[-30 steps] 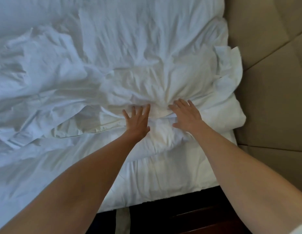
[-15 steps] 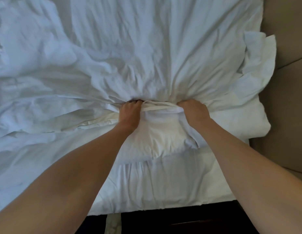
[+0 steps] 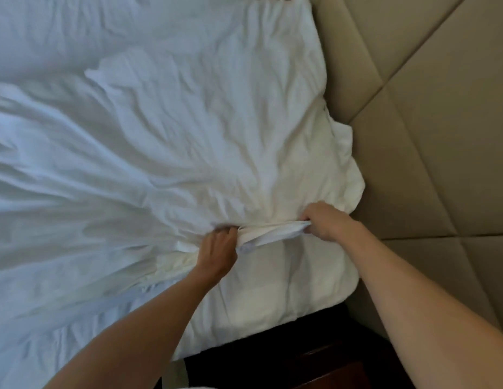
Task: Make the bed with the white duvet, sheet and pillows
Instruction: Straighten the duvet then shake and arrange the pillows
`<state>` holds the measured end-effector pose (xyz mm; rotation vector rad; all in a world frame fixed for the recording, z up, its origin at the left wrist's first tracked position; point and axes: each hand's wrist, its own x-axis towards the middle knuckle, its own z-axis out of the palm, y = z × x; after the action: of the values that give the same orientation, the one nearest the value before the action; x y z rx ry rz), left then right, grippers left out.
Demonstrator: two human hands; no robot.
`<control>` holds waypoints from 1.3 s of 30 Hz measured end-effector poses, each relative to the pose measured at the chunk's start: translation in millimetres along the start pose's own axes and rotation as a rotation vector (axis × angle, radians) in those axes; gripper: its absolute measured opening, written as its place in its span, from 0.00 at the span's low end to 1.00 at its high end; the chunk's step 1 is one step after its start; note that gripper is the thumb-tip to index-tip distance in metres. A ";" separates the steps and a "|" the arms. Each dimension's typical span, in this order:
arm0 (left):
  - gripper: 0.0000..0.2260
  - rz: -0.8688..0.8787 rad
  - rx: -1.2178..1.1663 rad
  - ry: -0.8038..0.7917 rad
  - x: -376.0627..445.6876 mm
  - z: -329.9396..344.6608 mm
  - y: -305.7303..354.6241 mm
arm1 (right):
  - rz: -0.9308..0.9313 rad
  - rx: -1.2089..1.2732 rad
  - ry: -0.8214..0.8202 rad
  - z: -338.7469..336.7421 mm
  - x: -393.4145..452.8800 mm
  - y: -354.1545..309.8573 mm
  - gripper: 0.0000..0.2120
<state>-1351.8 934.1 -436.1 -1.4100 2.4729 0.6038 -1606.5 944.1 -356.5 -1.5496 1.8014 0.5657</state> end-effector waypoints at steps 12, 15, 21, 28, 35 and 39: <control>0.36 0.091 0.053 -0.266 59.0 -32.6 41.4 | 0.665 1.365 0.828 68.9 18.2 11.4 0.37; 0.37 -0.023 0.002 -0.408 62.3 -22.1 32.9 | 0.683 1.882 0.519 71.0 48.7 24.9 0.53; 0.35 -0.049 -0.204 -0.474 68.3 -15.9 22.9 | 0.683 2.122 0.529 71.4 102.4 36.4 0.61; 0.19 -0.168 -0.490 -0.236 60.0 -34.2 17.0 | 0.511 2.181 0.266 66.6 137.5 38.6 0.27; 0.35 -0.186 -1.025 -0.050 43.4 -120.4 -30.0 | 0.292 1.889 0.733 -56.9 65.1 -118.0 0.23; 0.48 -0.094 -1.190 0.324 11.6 -192.7 -76.1 | 0.061 1.509 0.720 -93.2 45.7 -216.5 0.17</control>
<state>-1291.6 802.3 -287.5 -2.0525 2.2246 2.1923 -1418.0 804.8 -304.5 -0.5582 1.8593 -1.2622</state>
